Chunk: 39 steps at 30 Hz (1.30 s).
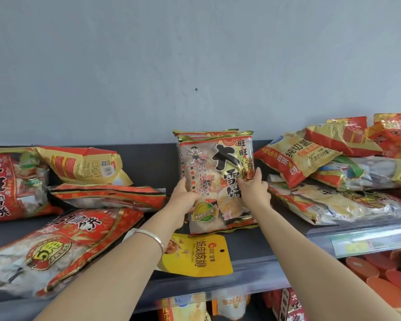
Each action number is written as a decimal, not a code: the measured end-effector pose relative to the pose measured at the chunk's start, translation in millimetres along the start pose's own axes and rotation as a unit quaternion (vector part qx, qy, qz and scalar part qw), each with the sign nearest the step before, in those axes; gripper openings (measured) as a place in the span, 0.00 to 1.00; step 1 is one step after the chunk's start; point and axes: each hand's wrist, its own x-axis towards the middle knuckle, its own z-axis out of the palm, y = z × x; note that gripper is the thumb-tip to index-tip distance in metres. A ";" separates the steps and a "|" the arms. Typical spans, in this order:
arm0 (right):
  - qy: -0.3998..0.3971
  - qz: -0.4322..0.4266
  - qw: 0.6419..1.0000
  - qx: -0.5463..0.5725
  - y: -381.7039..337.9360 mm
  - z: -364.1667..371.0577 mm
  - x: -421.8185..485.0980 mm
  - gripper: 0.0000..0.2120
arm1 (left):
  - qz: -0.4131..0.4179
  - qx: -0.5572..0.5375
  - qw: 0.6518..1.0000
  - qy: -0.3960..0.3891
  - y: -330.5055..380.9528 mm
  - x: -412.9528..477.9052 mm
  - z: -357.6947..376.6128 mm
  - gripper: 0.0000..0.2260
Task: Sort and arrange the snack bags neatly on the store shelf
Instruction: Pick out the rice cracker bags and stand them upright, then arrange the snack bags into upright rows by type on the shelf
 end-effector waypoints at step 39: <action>-0.338 -0.291 0.818 -0.364 -22.1 43.7 -115.1 0.18 | -0.004 0.617 0.751 -0.235 -15.7 -83.9 -90.3 0.40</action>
